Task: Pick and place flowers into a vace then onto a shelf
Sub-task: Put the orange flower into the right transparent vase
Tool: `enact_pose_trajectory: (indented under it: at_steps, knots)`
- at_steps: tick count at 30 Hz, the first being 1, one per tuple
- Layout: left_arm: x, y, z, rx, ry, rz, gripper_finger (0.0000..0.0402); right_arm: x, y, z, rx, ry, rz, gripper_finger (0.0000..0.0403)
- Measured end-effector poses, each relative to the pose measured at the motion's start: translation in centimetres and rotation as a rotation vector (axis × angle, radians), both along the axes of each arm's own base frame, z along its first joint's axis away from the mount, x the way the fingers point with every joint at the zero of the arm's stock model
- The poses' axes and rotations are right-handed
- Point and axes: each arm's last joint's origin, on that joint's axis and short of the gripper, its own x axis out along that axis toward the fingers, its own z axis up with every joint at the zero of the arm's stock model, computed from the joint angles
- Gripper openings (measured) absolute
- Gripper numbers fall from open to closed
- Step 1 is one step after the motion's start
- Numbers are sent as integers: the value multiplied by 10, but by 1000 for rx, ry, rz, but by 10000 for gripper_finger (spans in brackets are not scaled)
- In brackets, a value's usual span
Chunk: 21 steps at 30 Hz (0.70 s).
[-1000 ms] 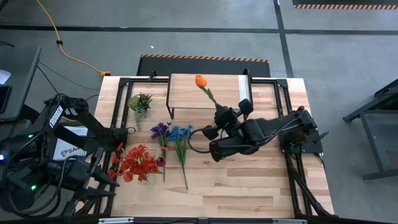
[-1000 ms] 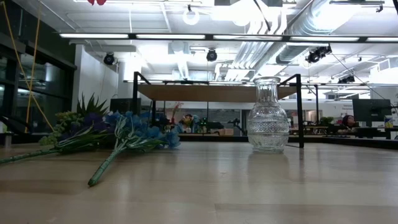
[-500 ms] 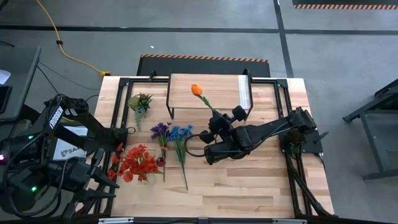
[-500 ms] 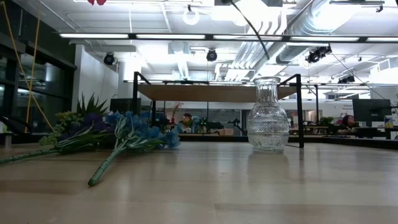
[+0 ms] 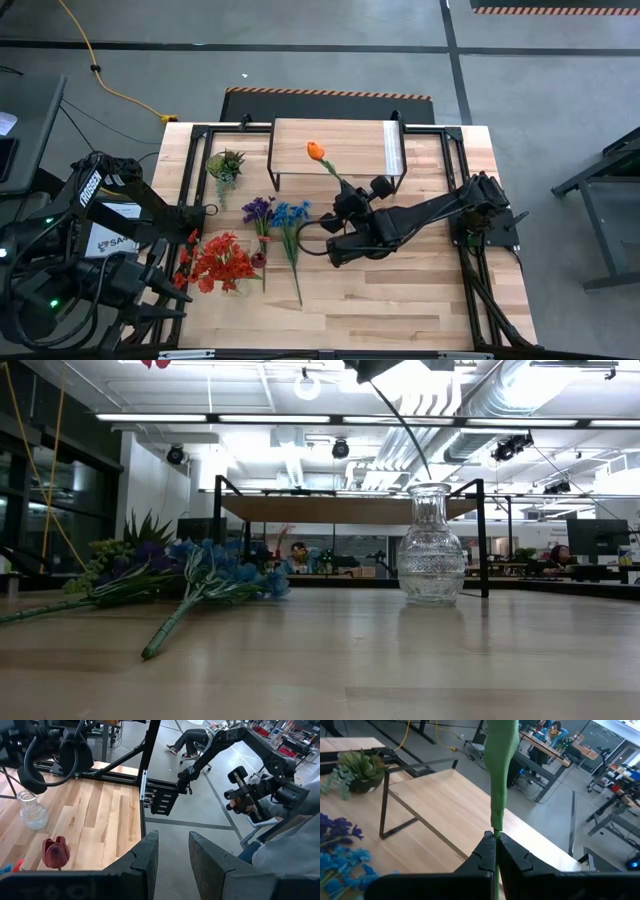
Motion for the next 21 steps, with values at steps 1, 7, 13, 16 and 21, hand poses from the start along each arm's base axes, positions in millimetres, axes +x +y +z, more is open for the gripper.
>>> enact_pose_trajectory:
  at_steps: [1,7,13,16,21]
  knots:
    - [0,0,0,0,0,0,143,0,0,0,0,2,0,0]
    - [0,0,0,0,0,0,143,0,0,0,-25,5,-3,0]
    - [0,0,0,-1,0,0,143,-1,0,0,-29,7,-3,0]
    - [0,0,0,0,-5,7,143,-1,-1,1,-44,14,-5,0]
    - [0,0,0,1,-8,11,143,1,-3,-17,-35,18,-12,0]
